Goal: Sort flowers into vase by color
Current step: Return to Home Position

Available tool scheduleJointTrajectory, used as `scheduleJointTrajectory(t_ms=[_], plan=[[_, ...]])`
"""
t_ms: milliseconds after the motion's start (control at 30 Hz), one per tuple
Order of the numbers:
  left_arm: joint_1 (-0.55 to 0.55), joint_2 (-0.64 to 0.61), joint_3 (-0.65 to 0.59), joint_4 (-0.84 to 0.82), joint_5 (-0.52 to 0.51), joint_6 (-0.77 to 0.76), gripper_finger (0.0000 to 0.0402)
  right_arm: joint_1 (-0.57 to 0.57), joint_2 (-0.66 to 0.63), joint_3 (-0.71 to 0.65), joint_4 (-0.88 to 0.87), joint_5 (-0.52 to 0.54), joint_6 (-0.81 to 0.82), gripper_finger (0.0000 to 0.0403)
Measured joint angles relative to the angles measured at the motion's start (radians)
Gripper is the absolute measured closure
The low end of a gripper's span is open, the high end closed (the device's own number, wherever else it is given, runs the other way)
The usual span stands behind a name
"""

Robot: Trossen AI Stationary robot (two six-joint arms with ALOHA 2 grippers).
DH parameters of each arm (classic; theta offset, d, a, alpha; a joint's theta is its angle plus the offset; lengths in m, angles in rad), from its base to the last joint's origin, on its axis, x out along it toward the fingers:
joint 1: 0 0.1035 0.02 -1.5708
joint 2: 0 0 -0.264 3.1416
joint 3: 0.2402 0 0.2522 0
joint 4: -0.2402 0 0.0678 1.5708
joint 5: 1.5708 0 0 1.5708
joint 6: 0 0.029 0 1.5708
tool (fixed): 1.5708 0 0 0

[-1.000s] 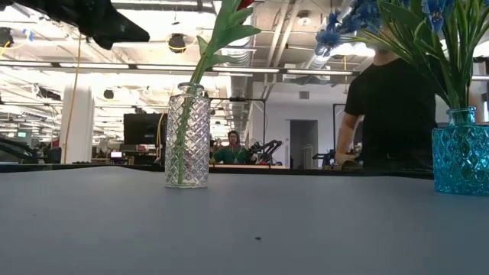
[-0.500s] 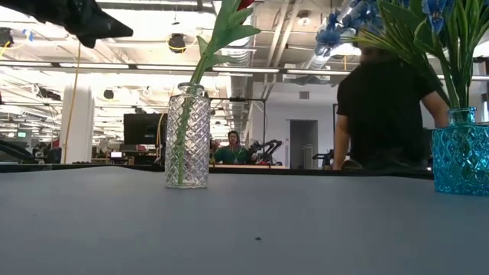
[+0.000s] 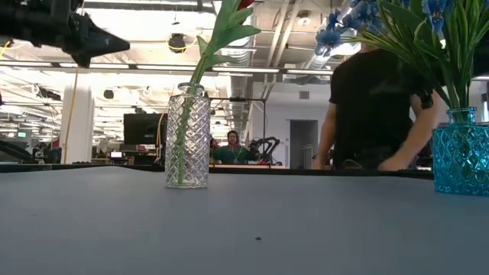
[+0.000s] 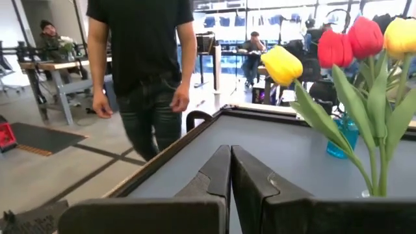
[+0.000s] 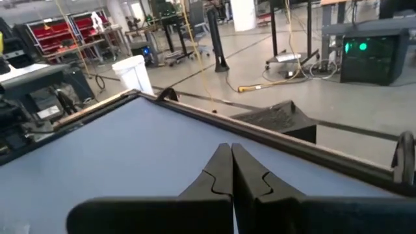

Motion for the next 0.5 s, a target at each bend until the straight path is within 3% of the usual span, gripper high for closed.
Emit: scheduleJointTrajectory(t_ms=[233, 500], plan=[[0.000, -0.096, -0.103, 0.002, -0.010, -0.042, 0.0401, 0.000, -0.046, -0.087, 0.023, -0.004, 0.012, 0.0377], [0.000, -0.097, -0.213, 0.066, -0.016, -0.073, 0.0401, 0.002, -0.047, -0.146, 0.028, -0.006, 0.034, 0.0378]])
